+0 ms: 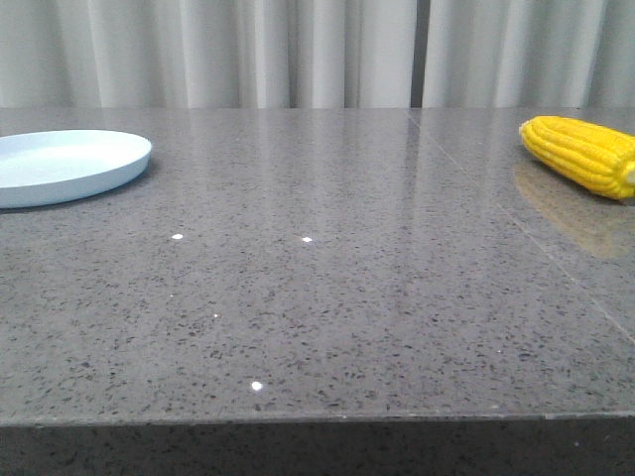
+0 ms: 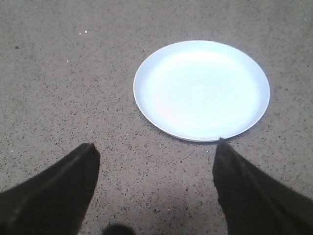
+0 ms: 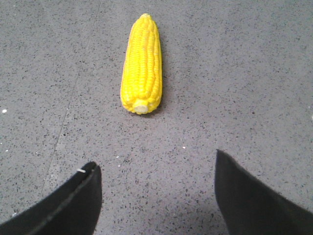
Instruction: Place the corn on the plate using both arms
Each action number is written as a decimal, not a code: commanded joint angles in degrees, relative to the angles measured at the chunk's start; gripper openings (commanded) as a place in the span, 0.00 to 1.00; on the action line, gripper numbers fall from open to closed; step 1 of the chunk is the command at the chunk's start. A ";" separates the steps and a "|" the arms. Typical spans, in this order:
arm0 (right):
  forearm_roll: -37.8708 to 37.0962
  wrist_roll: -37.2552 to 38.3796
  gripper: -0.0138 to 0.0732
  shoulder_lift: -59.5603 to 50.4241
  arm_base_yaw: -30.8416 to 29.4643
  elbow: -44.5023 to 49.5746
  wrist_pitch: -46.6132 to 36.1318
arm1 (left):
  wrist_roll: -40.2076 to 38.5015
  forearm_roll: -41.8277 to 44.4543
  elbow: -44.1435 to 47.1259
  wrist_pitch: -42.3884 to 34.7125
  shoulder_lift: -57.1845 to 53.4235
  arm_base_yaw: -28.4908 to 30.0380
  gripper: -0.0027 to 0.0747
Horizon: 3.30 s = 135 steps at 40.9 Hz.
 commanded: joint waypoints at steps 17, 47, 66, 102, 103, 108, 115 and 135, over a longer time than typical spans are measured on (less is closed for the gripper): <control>-0.24 -0.22 0.76 0.27 0.10 -1.88 -3.80 | 7.62 -9.17 -21.26 4.79 27.98 7.59 0.67; -0.24 -0.22 0.76 0.27 0.10 -1.88 -3.80 | 18.74 -26.96 -29.67 3.37 51.30 10.67 0.64; -0.24 -0.22 0.76 0.27 0.10 -1.88 -3.80 | 18.74 -26.96 -30.06 3.65 51.42 10.67 0.01; -0.24 -0.22 0.76 0.27 0.10 -1.88 -3.80 | 13.19 -35.37 -46.19 8.48 56.62 -16.09 0.01; -0.24 -0.22 0.76 0.27 0.10 -1.88 -3.80 | 12.69 -35.37 -46.19 8.19 57.10 -16.47 0.01; -0.24 -0.22 0.76 0.27 0.10 -1.88 -3.80 | 10.34 -35.26 -46.19 5.97 59.20 -17.87 0.01; -0.24 -0.22 0.76 0.27 0.10 -1.88 -3.80 | 9.65 -34.47 -46.19 5.66 60.83 -18.50 0.02; -0.24 -0.22 0.76 0.27 0.10 -1.88 -3.80 | 9.65 -26.34 -46.19 7.74 55.99 -18.69 0.43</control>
